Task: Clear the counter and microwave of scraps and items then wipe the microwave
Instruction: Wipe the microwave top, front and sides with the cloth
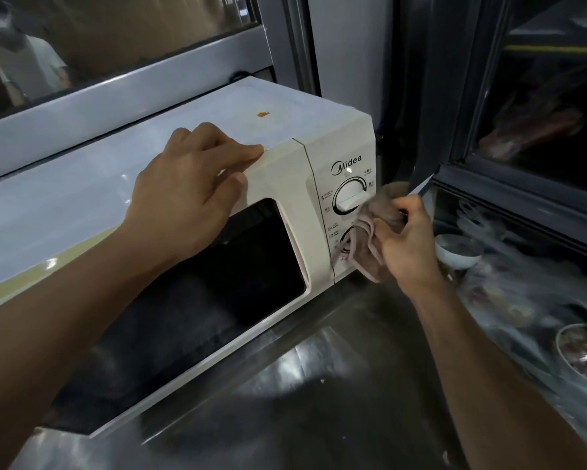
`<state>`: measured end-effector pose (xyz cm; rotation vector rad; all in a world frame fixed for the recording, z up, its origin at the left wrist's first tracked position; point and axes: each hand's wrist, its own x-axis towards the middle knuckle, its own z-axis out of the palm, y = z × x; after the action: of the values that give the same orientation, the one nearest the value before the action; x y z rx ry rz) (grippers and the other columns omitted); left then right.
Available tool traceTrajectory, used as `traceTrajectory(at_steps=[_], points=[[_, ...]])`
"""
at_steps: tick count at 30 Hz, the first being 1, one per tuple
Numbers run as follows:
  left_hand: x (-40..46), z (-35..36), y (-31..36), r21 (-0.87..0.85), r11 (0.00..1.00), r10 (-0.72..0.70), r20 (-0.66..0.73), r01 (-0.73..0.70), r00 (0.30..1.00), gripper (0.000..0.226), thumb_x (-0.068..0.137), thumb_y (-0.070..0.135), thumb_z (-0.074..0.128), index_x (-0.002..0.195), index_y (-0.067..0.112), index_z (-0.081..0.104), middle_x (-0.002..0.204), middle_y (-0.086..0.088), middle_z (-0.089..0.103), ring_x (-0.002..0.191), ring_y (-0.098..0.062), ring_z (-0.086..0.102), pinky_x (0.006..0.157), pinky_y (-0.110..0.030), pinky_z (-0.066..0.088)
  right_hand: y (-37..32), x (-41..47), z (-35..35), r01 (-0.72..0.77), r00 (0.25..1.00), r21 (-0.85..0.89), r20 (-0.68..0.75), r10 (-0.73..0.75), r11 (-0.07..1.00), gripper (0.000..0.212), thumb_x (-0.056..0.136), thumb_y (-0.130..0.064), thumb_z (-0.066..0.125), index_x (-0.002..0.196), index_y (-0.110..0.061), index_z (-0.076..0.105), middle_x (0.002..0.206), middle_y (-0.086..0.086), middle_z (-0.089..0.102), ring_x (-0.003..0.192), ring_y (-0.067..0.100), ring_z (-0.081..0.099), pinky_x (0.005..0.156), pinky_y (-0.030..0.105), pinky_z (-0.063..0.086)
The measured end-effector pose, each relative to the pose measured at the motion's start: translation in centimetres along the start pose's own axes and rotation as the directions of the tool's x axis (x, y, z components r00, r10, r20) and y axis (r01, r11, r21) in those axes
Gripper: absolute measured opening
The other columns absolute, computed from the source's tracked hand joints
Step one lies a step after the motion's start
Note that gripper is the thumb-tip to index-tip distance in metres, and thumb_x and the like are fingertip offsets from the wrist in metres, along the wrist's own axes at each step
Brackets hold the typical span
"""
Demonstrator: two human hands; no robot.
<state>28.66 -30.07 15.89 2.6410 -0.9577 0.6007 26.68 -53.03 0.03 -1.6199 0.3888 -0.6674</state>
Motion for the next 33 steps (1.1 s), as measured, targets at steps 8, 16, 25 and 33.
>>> traceTrajectory(at_steps=[8,16,25,33], points=[[-0.1,0.0,0.1,0.036,0.999,-0.011,-0.009,0.011,1.000,0.045,0.089,0.029,0.037,0.130,0.030,0.055,0.119,0.004,0.053,0.111,-0.015,0.042,0.078,-0.030,0.032,4.7,-1.7,-0.5,-0.115,0.983,-0.272,0.107,0.149,0.955,0.020,0.086,0.001,0.058,0.091,-0.015,0.047,0.087,0.003,0.056,0.077,0.011,0.054,0.054,-0.003,0.035],[-0.1,0.0,0.1,0.024,1.000,-0.016,-0.015,0.017,1.000,0.044,0.088,0.029,0.037,0.129,0.031,0.055,0.117,0.006,0.053,0.109,-0.016,0.042,0.077,-0.032,0.035,0.7,-0.2,-0.5,0.061,0.996,-0.143,0.072,-0.051,0.988,0.027,0.075,-0.015,0.063,0.078,-0.036,0.045,0.103,0.015,0.054,0.080,0.028,0.066,0.071,0.044,0.057],[-0.1,0.2,0.1,0.056,0.998,0.004,-0.040,-0.001,0.999,0.044,0.089,0.027,0.038,0.129,0.029,0.056,0.117,0.004,0.055,0.109,-0.019,0.044,0.074,-0.029,0.032,3.4,-5.1,2.1,-0.110,0.994,-0.089,-0.021,0.109,0.990,0.016,0.085,0.012,0.046,0.096,0.001,0.047,0.088,0.012,0.054,0.071,0.003,0.062,0.047,0.003,0.043],[0.0,0.2,0.2,0.031,0.999,-0.007,-0.035,0.008,0.999,0.045,0.087,0.027,0.037,0.128,0.029,0.056,0.116,0.004,0.055,0.108,-0.020,0.045,0.073,-0.031,0.034,0.5,-8.9,3.9,-0.018,1.000,-0.186,0.001,0.018,0.982,0.028,0.086,0.004,0.048,0.107,-0.011,0.059,0.113,0.009,0.054,0.096,0.010,0.050,0.075,-0.006,0.031]])
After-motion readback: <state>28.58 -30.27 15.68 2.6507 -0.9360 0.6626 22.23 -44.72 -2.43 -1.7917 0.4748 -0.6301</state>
